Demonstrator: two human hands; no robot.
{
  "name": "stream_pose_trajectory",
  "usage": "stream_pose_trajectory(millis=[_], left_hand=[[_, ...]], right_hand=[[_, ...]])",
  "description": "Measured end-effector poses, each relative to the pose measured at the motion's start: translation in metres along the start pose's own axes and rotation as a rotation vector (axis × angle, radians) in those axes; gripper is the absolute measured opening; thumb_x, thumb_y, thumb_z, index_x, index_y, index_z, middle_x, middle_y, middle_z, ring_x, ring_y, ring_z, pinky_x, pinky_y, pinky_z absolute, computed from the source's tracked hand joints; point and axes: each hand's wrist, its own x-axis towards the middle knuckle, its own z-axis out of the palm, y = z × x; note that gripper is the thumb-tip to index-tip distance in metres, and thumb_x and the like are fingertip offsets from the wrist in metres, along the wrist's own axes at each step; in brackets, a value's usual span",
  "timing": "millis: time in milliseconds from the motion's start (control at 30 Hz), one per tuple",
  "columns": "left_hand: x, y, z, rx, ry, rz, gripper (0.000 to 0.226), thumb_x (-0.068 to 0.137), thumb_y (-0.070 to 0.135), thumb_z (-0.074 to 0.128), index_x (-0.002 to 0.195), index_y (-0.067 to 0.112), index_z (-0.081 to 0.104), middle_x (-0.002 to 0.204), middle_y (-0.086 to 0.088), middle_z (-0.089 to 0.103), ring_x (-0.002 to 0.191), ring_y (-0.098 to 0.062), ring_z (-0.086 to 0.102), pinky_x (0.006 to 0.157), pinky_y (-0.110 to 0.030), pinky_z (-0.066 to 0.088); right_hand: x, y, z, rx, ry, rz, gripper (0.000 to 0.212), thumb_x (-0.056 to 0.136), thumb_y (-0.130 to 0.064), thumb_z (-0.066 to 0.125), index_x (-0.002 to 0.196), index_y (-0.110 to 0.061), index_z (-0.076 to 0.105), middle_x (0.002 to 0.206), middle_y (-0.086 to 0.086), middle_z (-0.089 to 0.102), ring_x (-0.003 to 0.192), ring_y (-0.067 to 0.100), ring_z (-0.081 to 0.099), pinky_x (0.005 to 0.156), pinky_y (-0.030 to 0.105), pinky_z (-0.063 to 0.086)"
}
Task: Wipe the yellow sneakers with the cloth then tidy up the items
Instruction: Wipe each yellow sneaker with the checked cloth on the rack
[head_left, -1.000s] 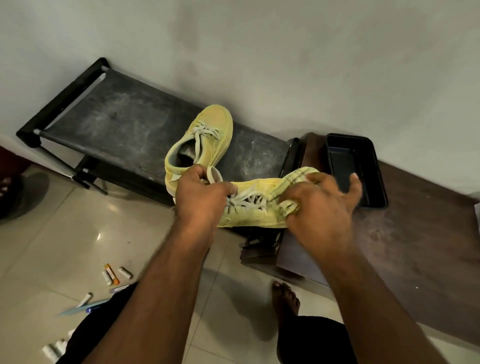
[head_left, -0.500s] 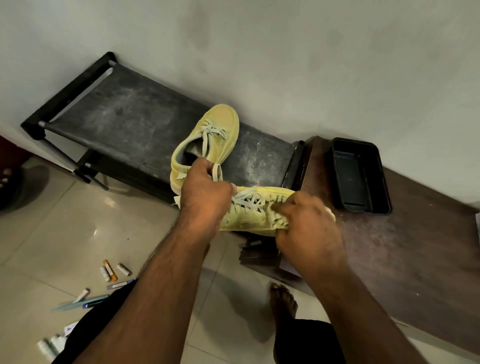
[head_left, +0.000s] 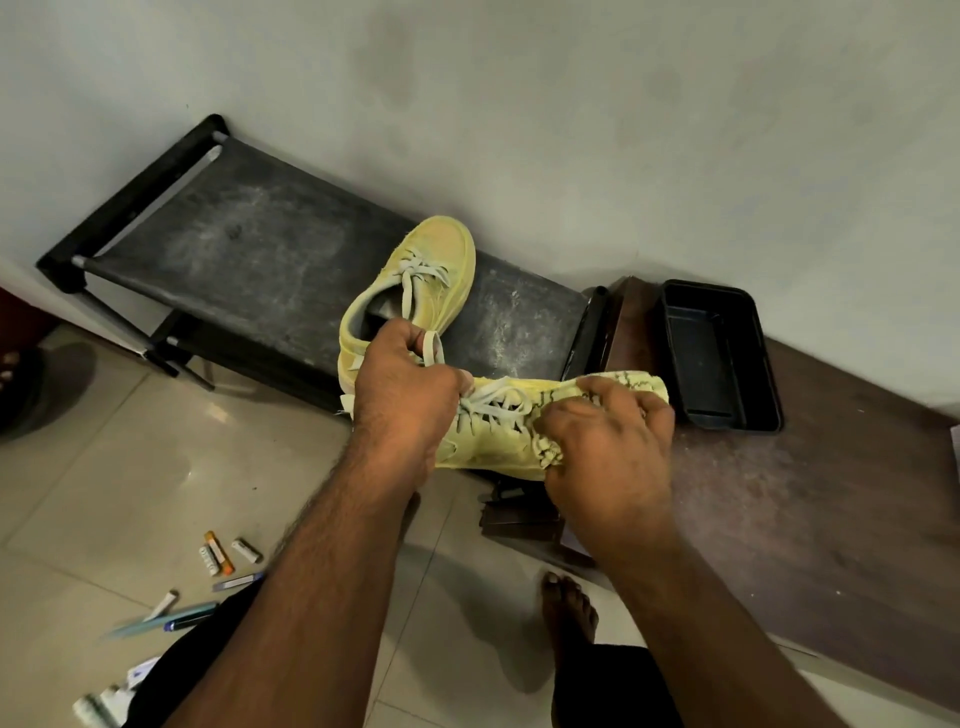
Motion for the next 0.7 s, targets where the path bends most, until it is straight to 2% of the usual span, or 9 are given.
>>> stream_pose_trajectory(millis=[133,267,300,400,567,667,700], left_hand=[[-0.001,0.0,0.0,-0.021,-0.01,-0.015,0.035,0.071,-0.004,0.073,0.076,0.02,0.05,0.084,-0.007,0.063,0.085,-0.029,0.068,0.071,-0.048,0.06],[0.001,0.0,0.0,-0.028,0.02,-0.034,0.034,0.07,-0.003,0.074,0.077,0.021,0.052,0.09,-0.01,0.067,0.087,-0.031,0.069,0.071,-0.051,0.06],[0.002,0.0,-0.001,-0.03,0.019,-0.036,0.033,0.07,-0.003,0.074,0.077,0.021,0.052,0.09,-0.01,0.067,0.087,-0.031,0.069,0.071,-0.051,0.06],[0.001,0.001,-0.001,-0.039,0.019,-0.043,0.032,0.07,-0.004,0.075,0.081,0.018,0.055,0.092,-0.011,0.068,0.086,-0.031,0.07,0.07,-0.05,0.06],[0.003,0.001,-0.003,-0.054,0.023,-0.061,0.032,0.07,-0.004,0.075,0.092,0.013,0.059,0.094,-0.011,0.068,0.085,-0.029,0.07,0.072,-0.049,0.06],[0.001,0.001,-0.005,-0.065,0.023,-0.061,0.032,0.072,-0.005,0.074,0.095,0.012,0.059,0.095,-0.011,0.068,0.085,-0.028,0.07,0.071,-0.049,0.06],[0.001,0.0,-0.005,-0.07,0.027,-0.059,0.032,0.072,-0.005,0.074,0.094,0.012,0.058,0.095,-0.011,0.068,0.085,-0.028,0.07,0.07,-0.049,0.06]], right_hand=[[0.008,0.015,-0.008,0.048,-0.004,0.176,0.037,0.069,-0.014,0.072,0.101,-0.034,0.071,0.108,-0.012,0.067,0.119,0.016,0.043,0.097,0.04,0.021],[0.0,0.0,0.002,0.03,0.013,-0.025,0.039,0.056,-0.006,0.078,0.085,-0.03,0.073,0.091,-0.015,0.07,0.101,0.018,0.053,0.083,0.035,0.022],[0.002,0.001,0.002,0.029,0.022,-0.012,0.039,0.058,-0.006,0.077,0.087,-0.031,0.073,0.092,-0.015,0.07,0.101,0.017,0.052,0.083,0.034,0.022],[0.014,0.019,-0.007,0.078,0.032,0.173,0.039,0.068,-0.013,0.073,0.101,-0.033,0.071,0.107,-0.013,0.067,0.113,0.016,0.044,0.092,0.038,0.021],[0.005,0.004,0.001,0.099,0.017,-0.027,0.04,0.059,-0.006,0.076,0.091,-0.03,0.073,0.096,-0.013,0.069,0.106,0.017,0.05,0.088,0.042,0.026],[0.016,0.019,-0.008,0.117,0.038,0.183,0.04,0.069,-0.01,0.071,0.102,-0.033,0.071,0.108,-0.009,0.064,0.115,0.014,0.042,0.095,0.04,0.021],[0.016,0.02,-0.009,0.131,0.047,0.2,0.04,0.07,-0.011,0.07,0.103,-0.033,0.071,0.11,-0.009,0.063,0.117,0.013,0.04,0.096,0.039,0.02]])
